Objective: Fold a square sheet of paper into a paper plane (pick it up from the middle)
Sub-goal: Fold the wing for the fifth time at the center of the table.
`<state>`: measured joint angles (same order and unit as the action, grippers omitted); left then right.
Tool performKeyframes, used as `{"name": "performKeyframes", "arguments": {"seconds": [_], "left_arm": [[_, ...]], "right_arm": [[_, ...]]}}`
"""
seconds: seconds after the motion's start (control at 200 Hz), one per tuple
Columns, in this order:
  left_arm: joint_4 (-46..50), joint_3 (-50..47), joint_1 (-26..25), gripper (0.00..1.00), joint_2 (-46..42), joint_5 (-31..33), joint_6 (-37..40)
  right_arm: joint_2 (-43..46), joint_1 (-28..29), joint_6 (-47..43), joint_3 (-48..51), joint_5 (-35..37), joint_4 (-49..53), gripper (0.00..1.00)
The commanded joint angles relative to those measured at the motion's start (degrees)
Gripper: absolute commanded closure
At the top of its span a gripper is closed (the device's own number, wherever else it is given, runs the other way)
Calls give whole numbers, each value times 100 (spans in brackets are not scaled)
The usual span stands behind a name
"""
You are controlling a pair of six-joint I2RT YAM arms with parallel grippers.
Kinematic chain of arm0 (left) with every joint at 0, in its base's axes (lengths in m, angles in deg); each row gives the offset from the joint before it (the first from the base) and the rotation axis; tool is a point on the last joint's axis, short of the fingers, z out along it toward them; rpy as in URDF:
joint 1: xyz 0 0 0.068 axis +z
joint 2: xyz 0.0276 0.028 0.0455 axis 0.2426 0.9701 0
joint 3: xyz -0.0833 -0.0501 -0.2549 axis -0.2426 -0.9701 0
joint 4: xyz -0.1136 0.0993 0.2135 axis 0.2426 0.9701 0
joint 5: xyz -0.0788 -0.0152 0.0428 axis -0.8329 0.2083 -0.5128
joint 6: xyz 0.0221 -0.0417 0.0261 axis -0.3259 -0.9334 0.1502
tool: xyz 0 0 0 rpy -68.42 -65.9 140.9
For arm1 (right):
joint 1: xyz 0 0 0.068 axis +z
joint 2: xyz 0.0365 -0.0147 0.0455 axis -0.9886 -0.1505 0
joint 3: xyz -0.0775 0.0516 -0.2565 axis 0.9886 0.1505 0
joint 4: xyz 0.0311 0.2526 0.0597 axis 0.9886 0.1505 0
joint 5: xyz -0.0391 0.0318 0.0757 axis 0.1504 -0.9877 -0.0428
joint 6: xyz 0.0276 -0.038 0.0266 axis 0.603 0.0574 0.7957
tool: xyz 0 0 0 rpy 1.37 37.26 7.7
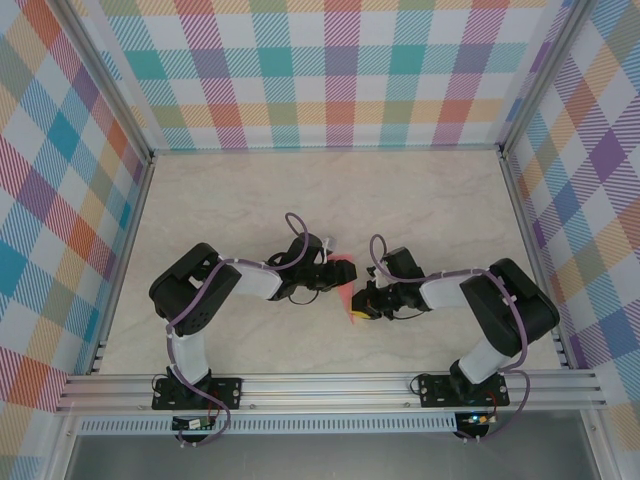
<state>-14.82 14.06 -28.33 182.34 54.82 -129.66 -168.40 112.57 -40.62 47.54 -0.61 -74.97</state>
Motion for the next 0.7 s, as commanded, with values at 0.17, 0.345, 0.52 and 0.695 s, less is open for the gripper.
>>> {"name": "performKeyframes", "arguments": {"seconds": [0.17, 0.345, 0.52, 0.695], "left_arm": [[442, 14, -60, 50, 139, 104, 118], [480, 62, -53, 50, 187, 95, 112], [527, 97, -58, 50, 191, 102, 116], [563, 94, -61, 50, 168, 115, 114]], "right_arm": [[213, 123, -160, -23, 66, 749, 88], [287, 139, -196, -60, 50, 891, 88], [-8, 153, -266, -76, 309, 1191, 94], [-117, 209, -284, -88, 596, 1475, 97]]}}
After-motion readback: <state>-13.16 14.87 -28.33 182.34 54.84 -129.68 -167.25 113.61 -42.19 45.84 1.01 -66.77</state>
